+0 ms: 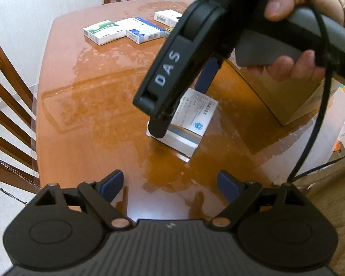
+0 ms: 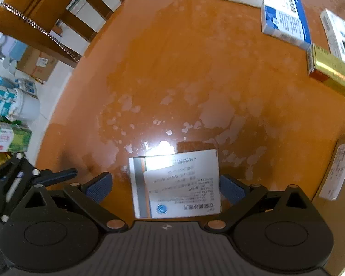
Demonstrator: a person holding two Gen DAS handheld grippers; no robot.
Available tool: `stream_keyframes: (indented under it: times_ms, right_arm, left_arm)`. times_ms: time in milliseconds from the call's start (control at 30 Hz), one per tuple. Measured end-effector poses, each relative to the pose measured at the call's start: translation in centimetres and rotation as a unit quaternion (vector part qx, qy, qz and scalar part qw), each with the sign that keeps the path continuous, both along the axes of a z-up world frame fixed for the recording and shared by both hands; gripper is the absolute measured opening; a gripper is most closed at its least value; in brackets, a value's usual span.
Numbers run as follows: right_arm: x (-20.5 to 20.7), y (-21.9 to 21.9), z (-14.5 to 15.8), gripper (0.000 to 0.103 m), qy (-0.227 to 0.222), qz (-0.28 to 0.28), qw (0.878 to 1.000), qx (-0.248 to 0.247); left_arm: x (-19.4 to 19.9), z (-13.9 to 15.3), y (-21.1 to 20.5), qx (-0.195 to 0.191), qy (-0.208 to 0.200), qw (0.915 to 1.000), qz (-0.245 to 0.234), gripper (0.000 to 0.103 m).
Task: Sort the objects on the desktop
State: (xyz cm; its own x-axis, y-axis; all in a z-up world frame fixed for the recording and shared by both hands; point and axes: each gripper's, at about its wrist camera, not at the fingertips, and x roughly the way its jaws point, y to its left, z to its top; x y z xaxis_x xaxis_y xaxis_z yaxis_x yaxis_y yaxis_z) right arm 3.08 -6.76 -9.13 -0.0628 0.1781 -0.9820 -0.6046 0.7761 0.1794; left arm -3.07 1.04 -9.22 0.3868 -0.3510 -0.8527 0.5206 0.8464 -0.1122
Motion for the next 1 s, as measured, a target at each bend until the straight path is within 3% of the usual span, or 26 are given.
stream_keyframes:
  times_ms: [167,300,333,500,733,1000]
  right_arm:
    - [-0.6,0.2,-0.6,0.102,-0.030,0.026,0.999,-0.021]
    - [-0.6,-0.3,-1.2,0.097,-0.020,0.006,0.999,-0.027]
    - [-0.6,-0.4,-1.3,0.091,-0.016,-0.002,0.999,-0.029]
    - [-0.6,-1.2,-1.1,0.091,-0.010,-0.072,0.997,-0.028]
    - [-0.7,-3.9,-1.3,0.091,0.020,-0.213,0.977,-0.024]
    - [-1.4,-6.5,-0.6,0.091,0.016,-0.234,0.972,-0.008]
  left_arm:
    - [0.0,0.2,0.1,-0.004,0.001,1.0000,-0.005,0.089]
    - [-0.1,0.1,-0.2,-0.001,0.001,1.0000,-0.010,0.089]
    - [-0.1,0.1,-0.3,-0.001,0.001,0.9999,-0.011,0.089]
    - [0.0,0.1,-0.4,-0.003,0.000,0.9999,-0.014,0.089]
    - [0.4,0.1,-0.5,0.000,-0.006,1.0000,-0.006,0.089]
    - [1.6,0.4,0.1,0.015,-0.016,0.9993,0.030,0.089]
